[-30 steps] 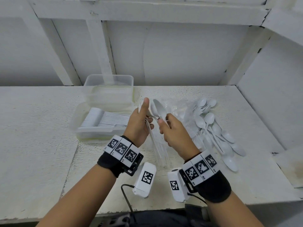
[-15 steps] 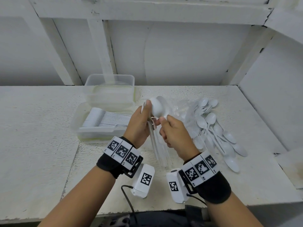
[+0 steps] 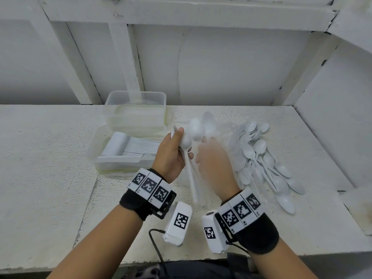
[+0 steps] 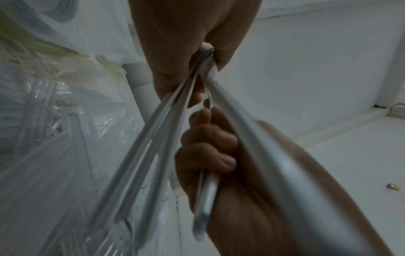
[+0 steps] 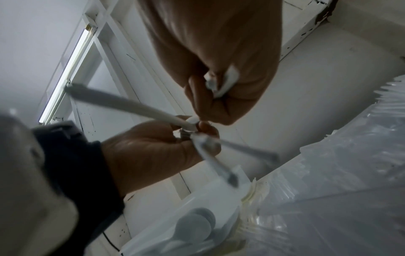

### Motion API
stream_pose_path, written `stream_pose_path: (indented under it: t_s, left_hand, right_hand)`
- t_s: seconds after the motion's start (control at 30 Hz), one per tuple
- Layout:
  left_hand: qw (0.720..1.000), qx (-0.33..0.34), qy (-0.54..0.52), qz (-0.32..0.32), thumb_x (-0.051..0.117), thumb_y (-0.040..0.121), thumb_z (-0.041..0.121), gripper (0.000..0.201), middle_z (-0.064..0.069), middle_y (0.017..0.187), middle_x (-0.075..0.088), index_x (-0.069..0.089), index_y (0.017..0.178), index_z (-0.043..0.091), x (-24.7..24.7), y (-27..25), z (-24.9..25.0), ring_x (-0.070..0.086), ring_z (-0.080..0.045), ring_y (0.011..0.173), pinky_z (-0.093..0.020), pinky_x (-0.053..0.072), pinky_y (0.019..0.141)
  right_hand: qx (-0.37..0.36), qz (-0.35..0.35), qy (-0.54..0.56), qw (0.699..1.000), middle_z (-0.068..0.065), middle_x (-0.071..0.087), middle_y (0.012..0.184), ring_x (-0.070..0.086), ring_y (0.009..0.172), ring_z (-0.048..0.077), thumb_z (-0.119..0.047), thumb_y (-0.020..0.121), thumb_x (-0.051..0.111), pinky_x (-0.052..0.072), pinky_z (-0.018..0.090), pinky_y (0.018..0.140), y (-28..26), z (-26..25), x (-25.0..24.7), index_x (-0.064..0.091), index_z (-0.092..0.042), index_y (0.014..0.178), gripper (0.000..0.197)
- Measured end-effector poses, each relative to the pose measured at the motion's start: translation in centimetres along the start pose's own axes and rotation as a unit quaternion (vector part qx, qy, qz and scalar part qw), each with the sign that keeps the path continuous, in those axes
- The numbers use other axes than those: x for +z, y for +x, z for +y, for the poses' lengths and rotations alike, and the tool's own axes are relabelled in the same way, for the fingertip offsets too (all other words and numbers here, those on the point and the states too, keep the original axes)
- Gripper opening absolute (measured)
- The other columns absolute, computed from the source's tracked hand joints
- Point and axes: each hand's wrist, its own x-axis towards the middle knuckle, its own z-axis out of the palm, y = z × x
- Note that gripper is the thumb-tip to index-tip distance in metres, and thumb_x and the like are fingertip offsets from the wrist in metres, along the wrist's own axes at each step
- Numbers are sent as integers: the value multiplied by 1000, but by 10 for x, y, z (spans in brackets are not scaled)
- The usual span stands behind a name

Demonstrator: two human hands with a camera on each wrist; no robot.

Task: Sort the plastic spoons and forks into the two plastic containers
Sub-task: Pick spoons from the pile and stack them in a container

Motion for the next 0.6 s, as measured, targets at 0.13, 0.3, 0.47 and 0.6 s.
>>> stream_pose_path:
  t_s: [0.13, 0.3, 0.47, 0.6]
  left_hand:
    - [1000, -4, 17, -4, 38, 100, 23, 25, -4, 80, 65, 53, 110, 5, 2, -2, -4, 57, -15, 62, -27, 43, 52]
    - [999, -30, -3, 28, 43, 98, 13, 26, -12, 97, 62, 51, 119, 0, -3, -1, -6, 60, -20, 78, -31, 52, 68]
    - [999, -30, -30, 21, 42, 99, 16, 16, -9, 95, 62, 51, 111, 10, -5, 1, -3, 63, -18, 74, -33, 54, 69]
    - [998, -40, -36, 33, 38, 101, 19, 32, -12, 95, 62, 46, 126, 1, -4, 1, -7, 65, -18, 71, -28, 55, 57]
  right_hand:
    - [-22, 0, -24, 999, -7, 56, 69, 45, 46, -1, -21, 98, 43, 35, 18, 51, 0, 3, 7, 48, -36, 86, 20]
    - [-40, 24, -29, 998, -12, 57, 79, 50, 60, -1, -19, 97, 43, 40, 15, 58, 1, 5, 6, 54, -20, 96, 10]
    - [-32, 14, -51, 998, -4, 62, 83, 58, 76, 6, -25, 92, 55, 44, 15, 66, 1, 7, 1, 59, -15, 100, 13]
    - [-24, -5, -105, 994, -4, 59, 73, 55, 67, 8, -24, 87, 63, 41, 14, 60, 2, 10, 2, 62, -10, 93, 15]
